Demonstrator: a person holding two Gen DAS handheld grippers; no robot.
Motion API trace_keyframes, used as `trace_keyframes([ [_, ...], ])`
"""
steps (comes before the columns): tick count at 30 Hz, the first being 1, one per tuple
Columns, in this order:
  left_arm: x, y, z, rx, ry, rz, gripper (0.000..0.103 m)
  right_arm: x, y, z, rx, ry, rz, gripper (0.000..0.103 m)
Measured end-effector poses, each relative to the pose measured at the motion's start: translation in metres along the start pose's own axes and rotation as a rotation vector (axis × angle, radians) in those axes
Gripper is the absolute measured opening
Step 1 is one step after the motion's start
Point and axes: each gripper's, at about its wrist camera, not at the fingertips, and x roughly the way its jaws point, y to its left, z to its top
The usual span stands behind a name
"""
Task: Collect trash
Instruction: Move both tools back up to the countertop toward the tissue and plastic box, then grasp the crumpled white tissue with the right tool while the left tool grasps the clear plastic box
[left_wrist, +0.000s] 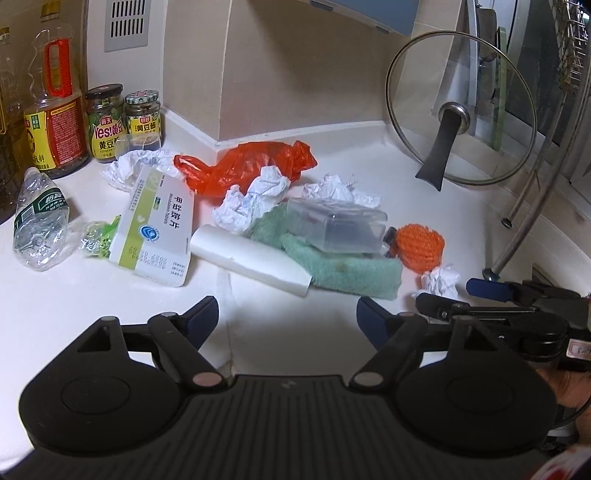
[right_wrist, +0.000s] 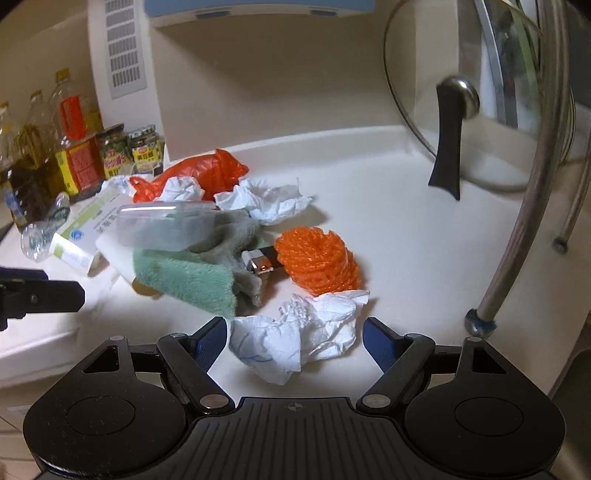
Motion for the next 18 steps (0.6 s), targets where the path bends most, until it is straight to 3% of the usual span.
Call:
trace_keyframes([
  [7,0.008,-0.007,0.008,-0.010,-0.006,0.010,0.081,0.010,-0.013,0.004,0.060,0.011,0.017,0.078],
  [9,0.011,-0.011,0.011,-0.006,-0.007,0.010,0.081,0.012,-0.014,0.004,0.057,0.014,0.018,0.053],
  [13,0.017,-0.020,0.017,0.010,-0.016,-0.003,0.081,0.009,-0.015,0.004,0.044,0.004,0.009,0.035],
  [16,0.023,-0.029,0.022,0.031,-0.025,-0.018,0.081,0.003,-0.016,0.005,0.028,-0.007,0.019,0.014],
  [18,0.029,-0.036,0.025,0.049,-0.032,-0.019,0.081,-0.001,-0.016,0.005,0.025,-0.012,0.025,0.012],
])
